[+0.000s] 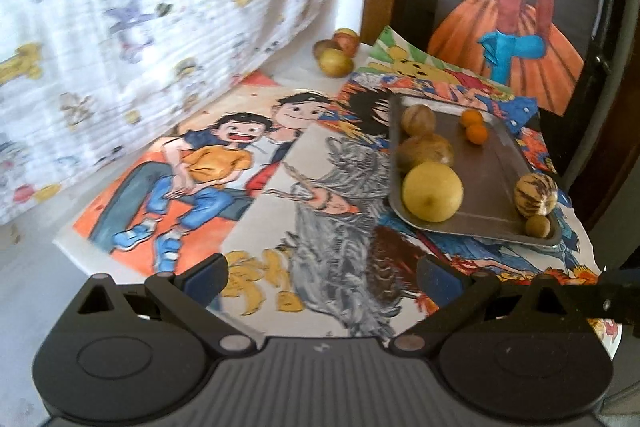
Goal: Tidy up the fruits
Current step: 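Open both tools to release the fruits and withdraw from the tray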
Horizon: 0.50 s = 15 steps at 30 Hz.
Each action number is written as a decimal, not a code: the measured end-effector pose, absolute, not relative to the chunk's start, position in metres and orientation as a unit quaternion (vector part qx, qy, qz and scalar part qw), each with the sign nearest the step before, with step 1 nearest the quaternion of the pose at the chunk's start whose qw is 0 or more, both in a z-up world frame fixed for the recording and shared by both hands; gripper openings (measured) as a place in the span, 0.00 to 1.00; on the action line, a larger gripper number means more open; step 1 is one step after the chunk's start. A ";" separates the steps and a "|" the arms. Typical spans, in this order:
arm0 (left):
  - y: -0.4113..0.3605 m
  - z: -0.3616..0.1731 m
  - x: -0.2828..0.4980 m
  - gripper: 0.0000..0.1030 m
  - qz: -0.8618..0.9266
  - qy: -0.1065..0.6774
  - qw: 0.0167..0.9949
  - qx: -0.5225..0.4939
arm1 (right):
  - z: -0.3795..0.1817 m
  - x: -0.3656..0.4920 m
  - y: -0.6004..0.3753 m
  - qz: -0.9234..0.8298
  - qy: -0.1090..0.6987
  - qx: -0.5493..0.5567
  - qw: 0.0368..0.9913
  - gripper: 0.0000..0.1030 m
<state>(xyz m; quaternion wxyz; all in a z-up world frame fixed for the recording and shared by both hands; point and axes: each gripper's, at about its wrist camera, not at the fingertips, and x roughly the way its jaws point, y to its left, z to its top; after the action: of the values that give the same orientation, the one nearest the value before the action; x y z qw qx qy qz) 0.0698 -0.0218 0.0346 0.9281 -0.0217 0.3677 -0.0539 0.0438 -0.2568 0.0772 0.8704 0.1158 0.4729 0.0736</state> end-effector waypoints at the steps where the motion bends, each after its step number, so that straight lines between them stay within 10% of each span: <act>1: -0.018 0.035 0.069 0.99 -0.052 0.367 0.928 -0.026 | 0.079 0.045 -0.254 0.079 0.475 0.115 0.869 0.99; 15: 0.052 0.072 0.081 0.99 0.018 0.325 0.943 -0.071 | 0.159 0.099 -0.208 0.155 0.408 0.063 0.898 0.99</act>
<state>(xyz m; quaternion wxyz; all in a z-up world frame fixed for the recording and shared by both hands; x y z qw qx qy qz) 0.0807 0.0523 0.0719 0.9429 -0.0710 0.3250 0.0180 0.0986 -0.2083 0.1588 0.8977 0.0629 0.4075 0.1550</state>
